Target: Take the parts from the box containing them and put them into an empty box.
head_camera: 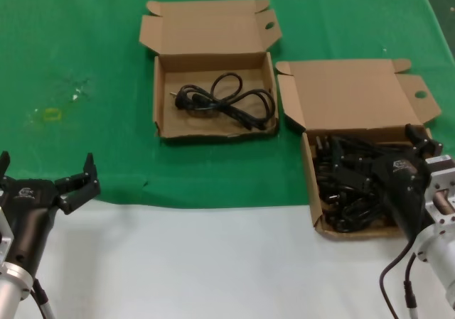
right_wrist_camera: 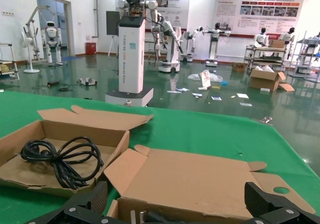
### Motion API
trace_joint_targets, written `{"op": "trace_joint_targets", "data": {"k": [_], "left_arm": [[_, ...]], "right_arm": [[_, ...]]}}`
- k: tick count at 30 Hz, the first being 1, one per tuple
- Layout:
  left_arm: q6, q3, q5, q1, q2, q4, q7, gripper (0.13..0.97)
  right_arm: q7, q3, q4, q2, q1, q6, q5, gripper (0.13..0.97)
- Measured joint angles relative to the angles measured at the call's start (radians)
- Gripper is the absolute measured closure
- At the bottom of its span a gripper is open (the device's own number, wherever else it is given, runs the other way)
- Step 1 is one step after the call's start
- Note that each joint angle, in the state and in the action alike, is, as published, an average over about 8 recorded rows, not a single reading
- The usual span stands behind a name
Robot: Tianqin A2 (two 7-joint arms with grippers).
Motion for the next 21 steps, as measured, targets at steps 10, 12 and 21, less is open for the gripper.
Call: {"op": "trace_joint_targets", "data": {"k": [10, 12, 21], "left_arm": [[0.000, 0.000, 0.000, 0.000, 0.000, 0.000, 0.000, 0.132], [0.000, 0.000, 0.000, 0.000, 0.000, 0.000, 0.000, 0.132], [0.000, 0.000, 0.000, 0.000, 0.000, 0.000, 0.000, 0.132]], "right_arm": [[0.000, 0.000, 0.000, 0.000, 0.000, 0.000, 0.000, 0.129], [0.000, 0.000, 0.000, 0.000, 0.000, 0.000, 0.000, 0.129], [0.000, 0.000, 0.000, 0.000, 0.000, 0.000, 0.000, 0.129]]}}
